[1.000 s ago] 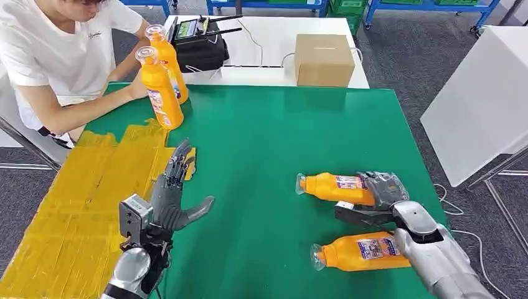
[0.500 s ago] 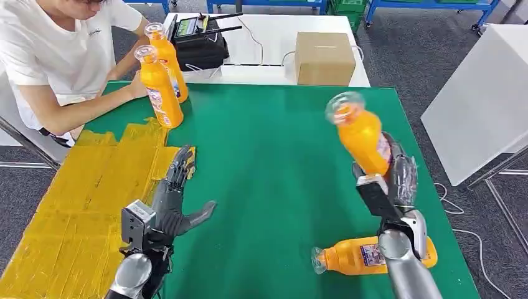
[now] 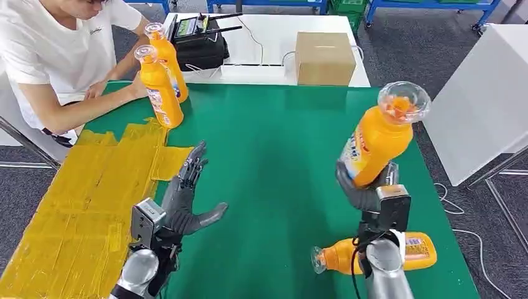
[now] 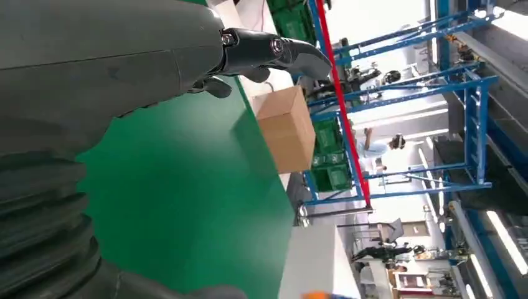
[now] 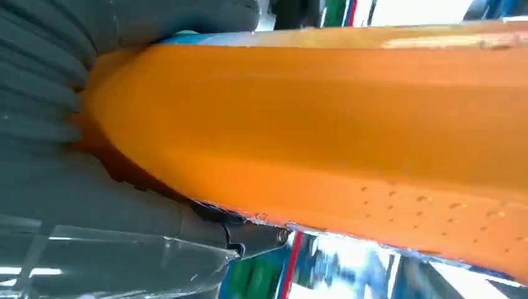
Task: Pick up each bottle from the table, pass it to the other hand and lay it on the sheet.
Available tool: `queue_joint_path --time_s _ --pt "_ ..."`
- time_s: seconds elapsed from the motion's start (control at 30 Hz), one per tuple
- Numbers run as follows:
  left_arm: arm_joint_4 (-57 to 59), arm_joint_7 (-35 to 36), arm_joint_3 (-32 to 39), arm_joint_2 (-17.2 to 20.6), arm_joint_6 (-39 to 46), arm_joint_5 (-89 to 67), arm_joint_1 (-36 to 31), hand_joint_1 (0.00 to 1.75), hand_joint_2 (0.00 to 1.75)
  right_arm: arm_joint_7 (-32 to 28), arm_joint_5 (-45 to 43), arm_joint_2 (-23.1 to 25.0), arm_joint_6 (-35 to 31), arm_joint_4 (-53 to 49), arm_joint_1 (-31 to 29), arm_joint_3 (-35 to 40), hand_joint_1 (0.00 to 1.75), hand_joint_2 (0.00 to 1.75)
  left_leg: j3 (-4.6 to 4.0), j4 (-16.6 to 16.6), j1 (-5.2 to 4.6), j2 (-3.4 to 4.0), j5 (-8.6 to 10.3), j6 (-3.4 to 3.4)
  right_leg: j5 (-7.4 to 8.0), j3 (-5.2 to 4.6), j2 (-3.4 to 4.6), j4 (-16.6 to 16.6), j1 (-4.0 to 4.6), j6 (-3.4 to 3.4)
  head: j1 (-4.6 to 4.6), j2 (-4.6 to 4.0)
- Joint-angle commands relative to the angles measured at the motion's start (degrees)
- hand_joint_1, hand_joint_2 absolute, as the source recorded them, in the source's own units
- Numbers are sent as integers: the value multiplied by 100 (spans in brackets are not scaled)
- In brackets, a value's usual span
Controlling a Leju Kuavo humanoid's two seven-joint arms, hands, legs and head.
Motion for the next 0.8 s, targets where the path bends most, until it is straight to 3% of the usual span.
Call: queue_joint_path --time_s 0.03,0.23,0.8 --pt "334 43 -210 213 -53 128 -433 0 175 -119 -26 233 45 794 -163 1021 175 175 19 -9 13 17 -3 -11 5 16 23 -15 15 -23 0 0" --pt "208 28 -244 254 -154 399 -613 0 175 -70 232 404 66 1511 -371 1813 175 175 8 -6 11 21 -1 -7 7 6 25 -8 11 -15 2 0" --pt "226 106 -360 289 -345 622 -681 0 175 -140 708 497 -250 1868 -467 2276 175 175 1 -5 5 3 3 -6 2 2 6 -4 5 -10 2 0"
